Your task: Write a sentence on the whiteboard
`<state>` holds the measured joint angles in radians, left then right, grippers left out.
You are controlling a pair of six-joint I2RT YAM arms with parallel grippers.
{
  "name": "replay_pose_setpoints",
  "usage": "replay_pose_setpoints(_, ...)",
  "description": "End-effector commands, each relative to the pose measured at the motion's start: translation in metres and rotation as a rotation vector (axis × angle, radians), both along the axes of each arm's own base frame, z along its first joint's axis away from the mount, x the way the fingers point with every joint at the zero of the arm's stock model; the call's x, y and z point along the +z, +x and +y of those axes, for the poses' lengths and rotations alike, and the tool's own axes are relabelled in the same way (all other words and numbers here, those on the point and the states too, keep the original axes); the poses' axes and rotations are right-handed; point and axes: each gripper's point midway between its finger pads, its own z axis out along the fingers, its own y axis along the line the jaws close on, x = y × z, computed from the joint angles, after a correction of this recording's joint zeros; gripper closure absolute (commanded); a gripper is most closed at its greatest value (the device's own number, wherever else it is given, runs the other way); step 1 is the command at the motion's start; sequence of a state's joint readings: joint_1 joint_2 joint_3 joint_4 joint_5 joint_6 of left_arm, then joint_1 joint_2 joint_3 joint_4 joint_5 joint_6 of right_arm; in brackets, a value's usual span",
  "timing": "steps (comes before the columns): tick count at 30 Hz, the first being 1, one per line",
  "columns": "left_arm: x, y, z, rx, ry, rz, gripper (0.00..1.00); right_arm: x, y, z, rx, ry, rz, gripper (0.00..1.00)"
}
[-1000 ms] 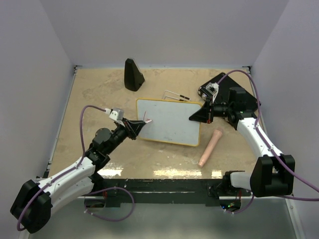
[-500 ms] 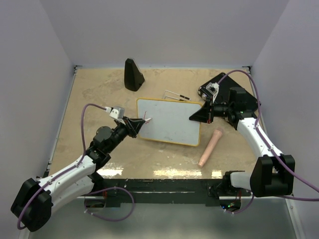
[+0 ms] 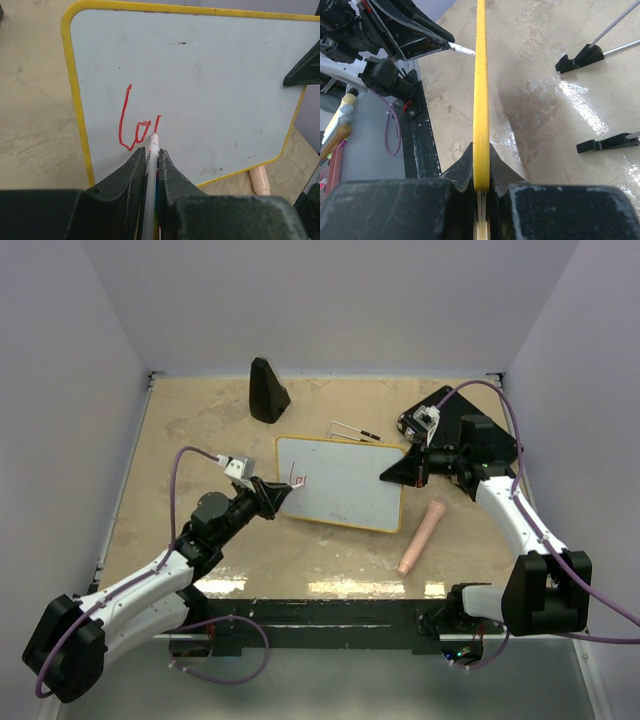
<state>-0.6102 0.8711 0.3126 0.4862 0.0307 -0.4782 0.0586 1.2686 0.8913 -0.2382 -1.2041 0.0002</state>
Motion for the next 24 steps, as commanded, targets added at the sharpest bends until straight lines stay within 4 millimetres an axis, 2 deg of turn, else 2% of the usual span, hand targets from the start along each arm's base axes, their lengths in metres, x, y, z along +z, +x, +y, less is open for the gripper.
replay_pose_setpoints(1,0.009,0.002,-0.005,-0.020,0.006,-0.021,1.00,0.030,-0.012,0.005,0.078,0.062,-0.101,1.00)
replay_pose_setpoints(5,0.011,0.002,-0.007,-0.027,0.002,-0.021,1.00,0.031,-0.012,0.006,0.081,0.064,-0.104,1.00)
replay_pose_setpoints(15,0.036,0.012,-0.015,-0.034,-0.019,-0.069,1.00,0.030,-0.013,0.006,0.081,0.064,-0.101,1.00)
replay_pose_setpoints(24,0.048,0.015,-0.020,-0.048,-0.036,-0.091,1.00,0.030,-0.012,0.005,0.080,0.063,-0.102,1.00)
